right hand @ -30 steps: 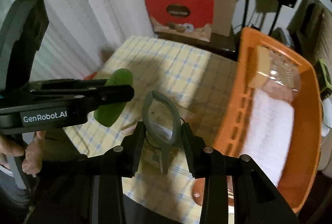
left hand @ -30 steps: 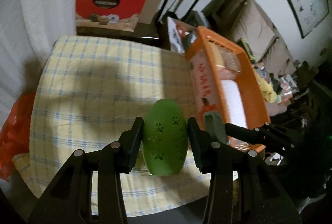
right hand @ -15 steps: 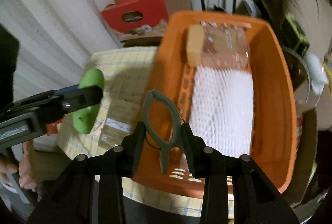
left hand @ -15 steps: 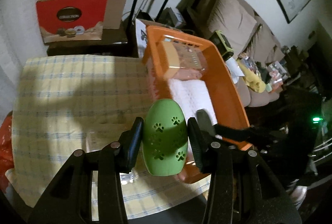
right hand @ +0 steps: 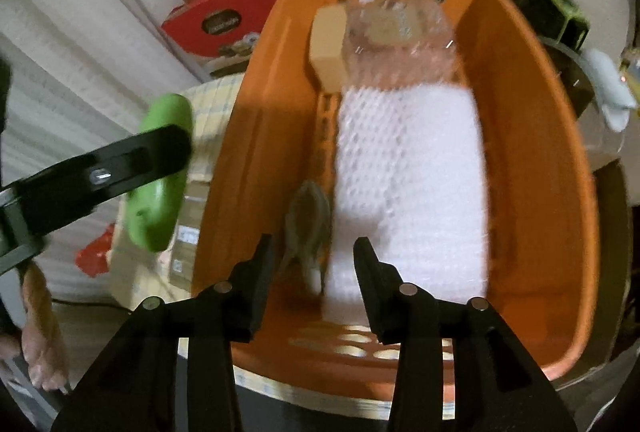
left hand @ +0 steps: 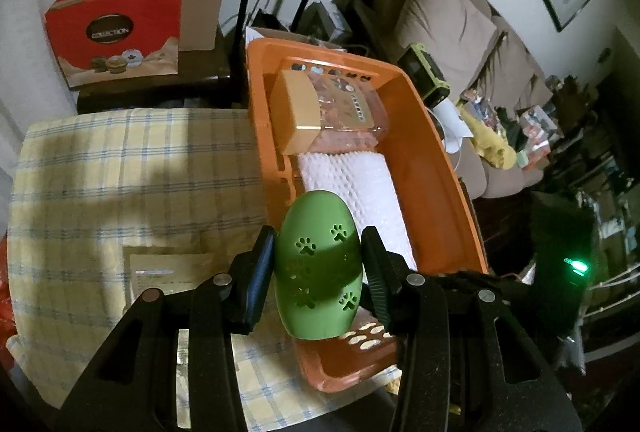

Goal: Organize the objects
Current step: 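Carry the sponge with the left gripper while the right gripper carries the clip over the basket, then open the left gripper onto the foam sheet while the right gripper drops the clip in, then move the left gripper to the brown snack pouch and grasp its edge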

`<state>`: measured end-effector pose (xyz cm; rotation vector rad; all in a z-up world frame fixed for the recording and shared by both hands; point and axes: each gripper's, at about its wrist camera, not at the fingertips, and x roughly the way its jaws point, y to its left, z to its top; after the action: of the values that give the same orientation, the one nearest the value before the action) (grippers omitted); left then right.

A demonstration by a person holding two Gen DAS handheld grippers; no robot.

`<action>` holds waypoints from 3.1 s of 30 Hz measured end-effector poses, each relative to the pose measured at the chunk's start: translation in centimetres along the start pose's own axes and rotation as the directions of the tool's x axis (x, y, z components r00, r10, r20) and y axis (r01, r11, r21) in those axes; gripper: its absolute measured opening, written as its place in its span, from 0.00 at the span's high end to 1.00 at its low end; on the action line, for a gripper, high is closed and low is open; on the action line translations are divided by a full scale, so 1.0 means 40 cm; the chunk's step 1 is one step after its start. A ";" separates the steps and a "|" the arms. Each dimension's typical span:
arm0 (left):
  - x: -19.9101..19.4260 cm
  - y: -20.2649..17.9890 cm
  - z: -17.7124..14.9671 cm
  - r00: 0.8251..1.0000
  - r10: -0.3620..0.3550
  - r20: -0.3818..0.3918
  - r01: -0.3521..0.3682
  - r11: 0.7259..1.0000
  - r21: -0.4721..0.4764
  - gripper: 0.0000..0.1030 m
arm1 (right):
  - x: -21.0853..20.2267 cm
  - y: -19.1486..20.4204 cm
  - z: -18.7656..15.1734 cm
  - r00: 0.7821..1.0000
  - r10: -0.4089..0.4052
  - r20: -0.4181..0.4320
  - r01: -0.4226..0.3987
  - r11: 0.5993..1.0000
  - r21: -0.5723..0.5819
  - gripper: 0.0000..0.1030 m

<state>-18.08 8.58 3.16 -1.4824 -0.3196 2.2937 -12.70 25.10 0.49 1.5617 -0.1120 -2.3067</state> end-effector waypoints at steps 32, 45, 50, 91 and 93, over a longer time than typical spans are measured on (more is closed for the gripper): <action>0.379 -0.170 0.087 0.948 0.251 -0.196 -0.213 0.957 0.198 0.61 | -0.057 -0.167 -0.022 0.980 -0.177 0.095 0.177 0.984 0.015 0.57; 0.174 -0.157 0.068 0.986 0.140 -0.087 -0.123 0.977 0.174 0.34 | -0.090 -0.108 -0.028 0.972 -0.184 0.144 0.188 0.982 -0.015 0.57; 0.065 -0.139 0.022 0.994 0.104 -0.033 -0.096 0.977 0.189 0.34 | -0.114 -0.067 -0.035 0.968 -0.181 0.175 0.189 0.981 -0.031 0.52; -0.091 0.387 -0.329 0.996 0.090 0.013 -0.087 0.985 -0.152 0.35 | 0.148 0.381 -0.221 0.985 -0.047 0.166 0.089 0.963 -0.253 0.69; -0.084 0.385 -0.331 0.997 0.078 0.018 -0.074 0.985 -0.154 0.38 | 0.162 0.377 -0.227 0.984 -0.051 0.171 0.092 0.966 -0.242 0.70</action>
<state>-7.86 -6.98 -5.61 -1.5665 -0.4632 2.3955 -2.88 10.04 -4.87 1.2723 0.1914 -2.3942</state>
